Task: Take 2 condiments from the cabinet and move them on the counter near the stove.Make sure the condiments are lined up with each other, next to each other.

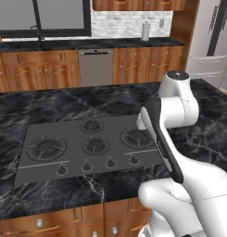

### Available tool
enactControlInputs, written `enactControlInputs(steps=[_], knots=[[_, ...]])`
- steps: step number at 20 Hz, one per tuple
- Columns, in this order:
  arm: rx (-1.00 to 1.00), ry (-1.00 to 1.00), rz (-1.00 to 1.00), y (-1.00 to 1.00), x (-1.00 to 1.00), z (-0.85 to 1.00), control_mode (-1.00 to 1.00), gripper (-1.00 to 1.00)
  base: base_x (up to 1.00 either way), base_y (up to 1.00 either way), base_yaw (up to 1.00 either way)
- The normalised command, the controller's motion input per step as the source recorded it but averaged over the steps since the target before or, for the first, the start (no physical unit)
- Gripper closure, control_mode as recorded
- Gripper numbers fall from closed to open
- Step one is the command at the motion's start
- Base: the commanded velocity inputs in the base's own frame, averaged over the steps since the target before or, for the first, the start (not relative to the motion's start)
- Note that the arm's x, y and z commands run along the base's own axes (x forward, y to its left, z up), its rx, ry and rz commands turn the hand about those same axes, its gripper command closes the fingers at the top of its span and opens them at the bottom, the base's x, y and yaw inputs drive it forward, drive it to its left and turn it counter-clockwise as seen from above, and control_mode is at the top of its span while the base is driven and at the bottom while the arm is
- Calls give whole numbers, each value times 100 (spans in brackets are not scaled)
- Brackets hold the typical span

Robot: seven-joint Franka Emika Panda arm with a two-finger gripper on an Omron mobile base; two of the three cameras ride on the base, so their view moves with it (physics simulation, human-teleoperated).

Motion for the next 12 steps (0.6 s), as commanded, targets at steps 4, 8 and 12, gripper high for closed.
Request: enactControlInputs(steps=[4, 8, 12], knots=[[-4, -23, 0, 0, -49, 22, -100, -100, 0, 0, 0], [-1, -34, 0, 0, -45, 22, -100, -100, 0, 0, 0], [0, -42, 6, 9, -31, 11, -100, -100, 0, 0, 0]])
